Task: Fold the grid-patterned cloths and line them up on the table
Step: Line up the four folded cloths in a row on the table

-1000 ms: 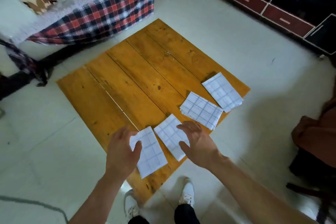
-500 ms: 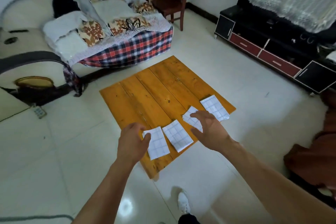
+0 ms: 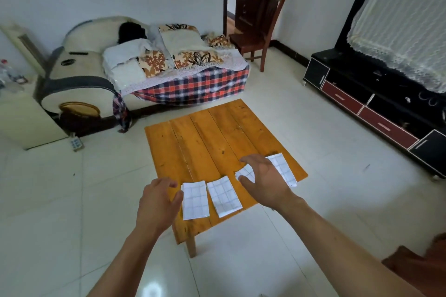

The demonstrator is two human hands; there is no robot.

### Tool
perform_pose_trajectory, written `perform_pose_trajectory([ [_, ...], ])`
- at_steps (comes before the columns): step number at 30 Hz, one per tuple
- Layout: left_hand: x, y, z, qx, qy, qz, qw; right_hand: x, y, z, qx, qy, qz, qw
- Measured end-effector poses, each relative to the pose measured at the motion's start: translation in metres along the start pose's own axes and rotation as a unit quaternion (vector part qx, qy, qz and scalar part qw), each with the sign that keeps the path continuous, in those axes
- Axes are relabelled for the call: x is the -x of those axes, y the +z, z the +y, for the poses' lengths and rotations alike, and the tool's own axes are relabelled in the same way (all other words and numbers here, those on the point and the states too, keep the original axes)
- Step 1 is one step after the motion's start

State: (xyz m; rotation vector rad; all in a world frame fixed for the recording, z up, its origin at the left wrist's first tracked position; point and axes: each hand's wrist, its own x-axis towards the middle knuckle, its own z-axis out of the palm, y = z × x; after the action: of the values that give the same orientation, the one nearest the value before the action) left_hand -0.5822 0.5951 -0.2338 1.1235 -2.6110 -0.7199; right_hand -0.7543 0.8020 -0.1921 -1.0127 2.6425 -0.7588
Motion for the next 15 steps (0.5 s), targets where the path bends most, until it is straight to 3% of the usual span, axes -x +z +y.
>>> perform_pose_trajectory([
  [8, 0.054, 0.053, 0.068, 0.012, -0.056, -0.013, 0.998, 0.005, -0.026, 0.073, 0.005, -0.027, -0.078, 0.997],
  [15, 0.061, 0.055, 0.064, 0.032, -0.081, 0.009, 0.996, -0.004, -0.017, 0.081, -0.002, -0.047, -0.118, 0.992],
])
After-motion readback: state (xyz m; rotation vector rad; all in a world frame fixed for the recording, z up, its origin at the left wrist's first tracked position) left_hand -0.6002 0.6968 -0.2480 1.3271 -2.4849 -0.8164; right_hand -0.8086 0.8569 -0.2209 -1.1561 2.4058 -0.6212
